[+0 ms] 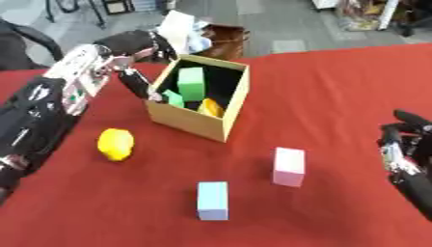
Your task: Pick up objects on the table and place them in the box.
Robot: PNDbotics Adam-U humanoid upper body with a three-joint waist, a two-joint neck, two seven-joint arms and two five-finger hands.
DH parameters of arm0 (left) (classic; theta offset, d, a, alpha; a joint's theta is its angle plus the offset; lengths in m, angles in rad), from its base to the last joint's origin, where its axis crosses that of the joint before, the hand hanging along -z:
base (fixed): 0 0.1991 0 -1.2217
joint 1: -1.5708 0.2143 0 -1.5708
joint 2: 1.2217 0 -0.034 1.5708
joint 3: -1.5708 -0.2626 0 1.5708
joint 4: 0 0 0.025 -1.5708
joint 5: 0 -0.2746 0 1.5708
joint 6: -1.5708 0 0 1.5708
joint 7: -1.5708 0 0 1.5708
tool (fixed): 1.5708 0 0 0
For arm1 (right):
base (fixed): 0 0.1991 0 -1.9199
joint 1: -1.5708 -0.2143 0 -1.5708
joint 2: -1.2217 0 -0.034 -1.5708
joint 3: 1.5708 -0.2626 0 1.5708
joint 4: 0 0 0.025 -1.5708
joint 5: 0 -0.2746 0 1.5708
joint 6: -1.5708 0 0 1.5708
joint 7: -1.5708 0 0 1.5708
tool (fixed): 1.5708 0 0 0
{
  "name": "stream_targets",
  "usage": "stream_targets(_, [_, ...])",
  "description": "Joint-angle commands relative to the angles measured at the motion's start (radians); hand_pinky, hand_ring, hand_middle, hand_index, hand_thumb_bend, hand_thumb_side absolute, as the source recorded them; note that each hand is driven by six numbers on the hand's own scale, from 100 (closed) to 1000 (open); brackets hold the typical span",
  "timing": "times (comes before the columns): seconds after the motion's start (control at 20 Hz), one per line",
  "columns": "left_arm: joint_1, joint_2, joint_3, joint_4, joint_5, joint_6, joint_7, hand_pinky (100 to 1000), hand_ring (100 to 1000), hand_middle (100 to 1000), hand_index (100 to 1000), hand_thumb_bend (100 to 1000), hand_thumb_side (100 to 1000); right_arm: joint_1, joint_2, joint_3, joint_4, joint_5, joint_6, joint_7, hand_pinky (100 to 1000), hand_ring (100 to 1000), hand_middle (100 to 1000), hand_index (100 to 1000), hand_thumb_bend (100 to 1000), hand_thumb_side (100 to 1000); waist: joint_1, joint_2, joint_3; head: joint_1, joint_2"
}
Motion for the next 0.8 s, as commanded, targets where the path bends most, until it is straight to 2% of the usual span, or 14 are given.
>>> stream_targets(0.05, [0.016, 0.112, 0.022, -0.098, 0.056, -0.03, -0.01, 661, 560, 601, 777, 632, 240, -0.009, -0.013, -0.009, -0.009, 0.001, -0.002, -0.004, 629, 642, 671, 858, 100, 551, -0.012, -0.032, 0.007, -0.011, -0.003])
stream_targets(0.25, [0.111, 0.222, 0.031, -0.215, 0.127, -0.036, -0.025, 661, 565, 608, 781, 634, 238, -0.01, -0.017, -0.011, -0.009, 0.004, -0.002, -0.007, 629, 642, 671, 858, 100, 552, -0.007, -0.03, 0.018, -0.018, -0.007])
stream_targets(0.4, [0.183, 0.269, 0.031, -0.296, 0.177, -0.011, -0.049, 658, 569, 617, 784, 631, 230, -0.011, -0.019, -0.013, -0.01, 0.005, -0.002, -0.009, 630, 643, 671, 858, 100, 553, -0.004, -0.028, 0.024, -0.019, -0.009])
stream_targets(0.65, [0.298, 0.291, -0.003, -0.387, 0.25, 0.044, -0.125, 655, 574, 625, 788, 639, 229, -0.014, -0.019, -0.01, -0.011, 0.005, -0.002, -0.006, 630, 643, 671, 858, 100, 559, -0.005, -0.028, 0.028, -0.017, -0.008])
stream_targets(0.8, [0.316, 0.291, -0.028, -0.403, 0.272, 0.06, -0.173, 651, 574, 627, 787, 639, 222, -0.014, -0.018, -0.01, -0.011, 0.004, -0.002, -0.006, 630, 643, 671, 858, 100, 551, -0.008, -0.028, 0.025, -0.014, -0.007])
